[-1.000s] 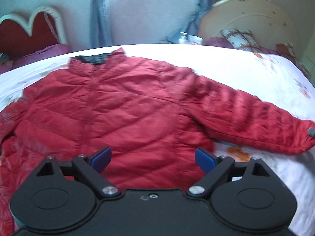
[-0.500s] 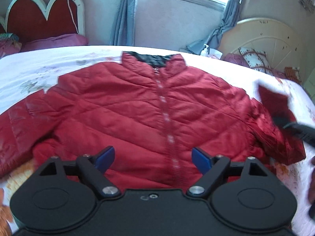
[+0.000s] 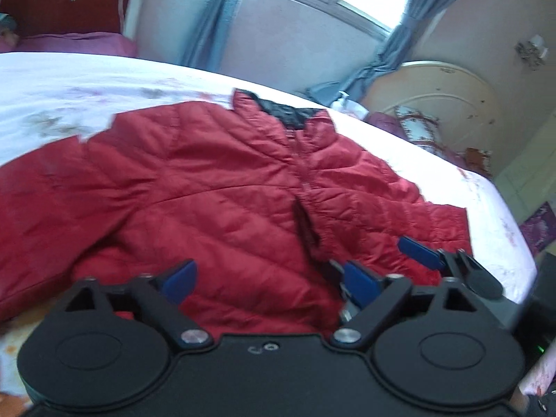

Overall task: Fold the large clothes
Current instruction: 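Carry the grasped sleeve across the jacket body with the right tool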

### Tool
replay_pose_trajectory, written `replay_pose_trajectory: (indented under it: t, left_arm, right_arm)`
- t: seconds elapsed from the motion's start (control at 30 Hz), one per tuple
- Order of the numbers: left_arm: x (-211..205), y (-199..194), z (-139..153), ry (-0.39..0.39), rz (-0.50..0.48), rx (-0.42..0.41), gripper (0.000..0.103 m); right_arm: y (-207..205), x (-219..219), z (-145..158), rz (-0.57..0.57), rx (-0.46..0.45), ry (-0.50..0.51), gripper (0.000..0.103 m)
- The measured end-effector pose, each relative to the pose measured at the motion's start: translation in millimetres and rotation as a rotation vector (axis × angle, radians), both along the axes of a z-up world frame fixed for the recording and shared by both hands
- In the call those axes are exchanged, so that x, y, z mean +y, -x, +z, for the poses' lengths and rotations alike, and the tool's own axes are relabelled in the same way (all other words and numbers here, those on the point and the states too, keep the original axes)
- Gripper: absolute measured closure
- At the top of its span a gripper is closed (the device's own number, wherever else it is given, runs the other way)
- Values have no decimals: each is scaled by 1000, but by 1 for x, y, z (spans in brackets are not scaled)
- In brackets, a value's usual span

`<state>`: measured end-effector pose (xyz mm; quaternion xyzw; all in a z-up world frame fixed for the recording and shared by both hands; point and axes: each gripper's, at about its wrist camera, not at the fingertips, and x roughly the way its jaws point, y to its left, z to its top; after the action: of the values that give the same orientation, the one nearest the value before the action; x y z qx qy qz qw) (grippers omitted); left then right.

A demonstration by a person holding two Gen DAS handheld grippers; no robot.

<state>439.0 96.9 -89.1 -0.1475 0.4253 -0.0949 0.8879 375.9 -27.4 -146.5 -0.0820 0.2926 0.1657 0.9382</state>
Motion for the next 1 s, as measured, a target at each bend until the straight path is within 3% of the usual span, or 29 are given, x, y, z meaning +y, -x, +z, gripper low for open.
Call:
replay_pose_trajectory:
  t: [0.07,0.13,0.17,0.2,0.23,0.27,0.33,0.43,0.47,0.57,0.67,0.73,0.87,1.0]
  left_arm:
    - [-18,-13,-7,20,-47,6,8]
    - [-36,-25,-16,21,-89,20,10]
    - [-46,-32,-22,-3,-101,31,16]
    - [-55,-39,-29,-37,-99,47,20]
    - [-61,-45,-34,-57,-87,57,26]
    - [-65,-51,-40,-74,-65,68,33]
    - [-70,-59,-47,-102,-28,88,47]
    - [-76,-68,-51,-104,-29,79,84]
    - [-77,-69,-50,-94,-15,67,87]
    - [-62,-57,-22,-43,49,-58,88]
    - [-40,-38,-5,-132,122,-129,88]
    - [-26,-34,-14,-175,168,-93,88]
    - [-12,-28,-34,-178,221,-28,88]
    - [-11,-18,-32,-205,268,-74,88]
  right_arm:
    - [6,-23,5,-49,-11,1,14]
    - [11,-59,10,-138,-23,-34,38]
    - [11,-79,11,-199,-18,-53,45]
    - [11,-102,11,-268,-9,-78,62]
    - [10,-126,11,-340,0,-106,71]
    - [9,-149,10,-412,9,-138,74]
    - [3,-192,5,-527,30,-200,91]
    - [-6,-238,-4,-625,92,-290,94]
    - [-9,-248,-6,-634,101,-311,94]
    - [-16,-259,-7,-616,101,-323,94]
    - [-17,-264,-6,-558,92,-344,94]
    - [-24,-258,-6,-506,94,-346,94]
    - [-37,-239,-11,-412,104,-320,94]
    - [-40,-226,-11,-348,84,-306,94]
